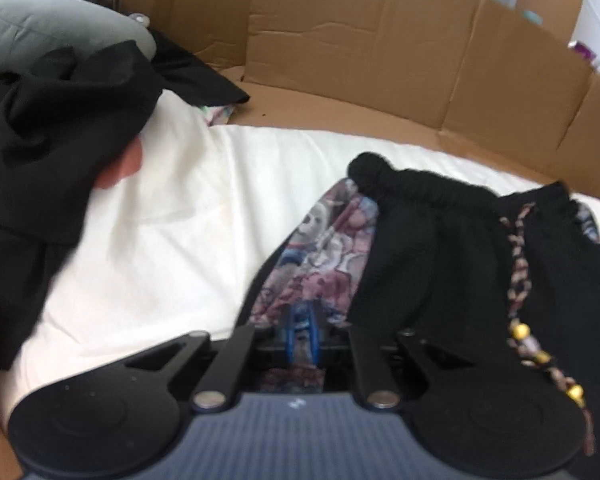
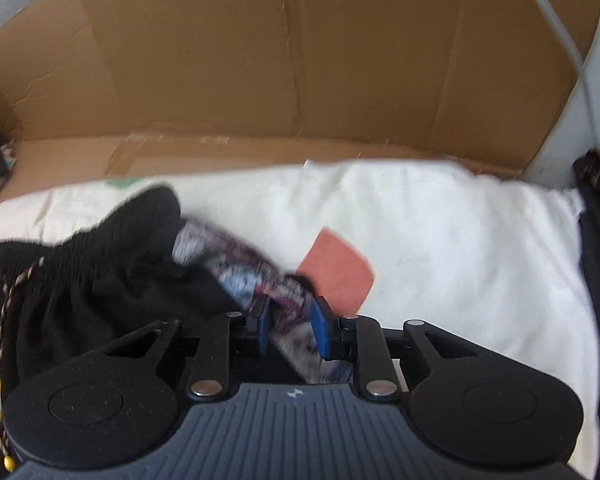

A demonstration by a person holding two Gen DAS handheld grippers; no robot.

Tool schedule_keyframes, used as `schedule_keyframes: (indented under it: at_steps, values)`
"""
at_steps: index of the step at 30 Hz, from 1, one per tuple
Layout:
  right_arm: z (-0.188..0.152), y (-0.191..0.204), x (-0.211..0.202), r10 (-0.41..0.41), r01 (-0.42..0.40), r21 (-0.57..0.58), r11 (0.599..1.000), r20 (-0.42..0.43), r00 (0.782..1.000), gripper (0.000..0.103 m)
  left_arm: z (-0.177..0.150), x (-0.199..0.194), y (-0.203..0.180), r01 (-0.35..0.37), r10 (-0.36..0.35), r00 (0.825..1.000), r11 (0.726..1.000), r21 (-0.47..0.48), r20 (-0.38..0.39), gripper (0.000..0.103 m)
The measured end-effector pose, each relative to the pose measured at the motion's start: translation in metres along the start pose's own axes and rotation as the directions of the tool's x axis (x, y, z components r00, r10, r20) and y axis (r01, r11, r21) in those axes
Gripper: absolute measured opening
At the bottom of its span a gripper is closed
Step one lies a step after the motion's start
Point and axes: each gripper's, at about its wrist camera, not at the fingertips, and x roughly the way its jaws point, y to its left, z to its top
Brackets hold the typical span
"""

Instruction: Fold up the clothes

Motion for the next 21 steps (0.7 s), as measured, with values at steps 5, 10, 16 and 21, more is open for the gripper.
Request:
schedule_keyframes:
  at_steps: [5, 10, 16, 21]
  values:
    - [0.015, 0.006, -0.009, 0.05, -0.047, -0.063, 0.997, 0.043, 0.998, 0.047, 0.009, -0.022, -0.003, -0.032, 0.03, 0.997, 0.999, 0.022, 0.066, 0.007]
    - [0.02, 0.017, 0.001, 0.064, -0.062, -0.115, 0.991, 0.015, 0.998, 0.049, 0.019, -0.022, -0.003, 0.014, -0.015, 0.996, 1.0, 0.002, 0.091, 0.029]
    - [0.022, 0.031, 0.014, 0.064, -0.065, -0.174, 0.983, -0.011, 0.998, 0.053, 0.034, 0.001, -0.012, 0.038, -0.038, 0.996, 0.999, -0.001, 0.081, 0.043]
    - [0.024, 0.046, 0.029, 0.063, -0.069, -0.266, 0.961, -0.034, 0.997, 0.061, 0.047, 0.021, -0.022, 0.056, -0.057, 0.997, 0.998, 0.033, 0.044, 0.051]
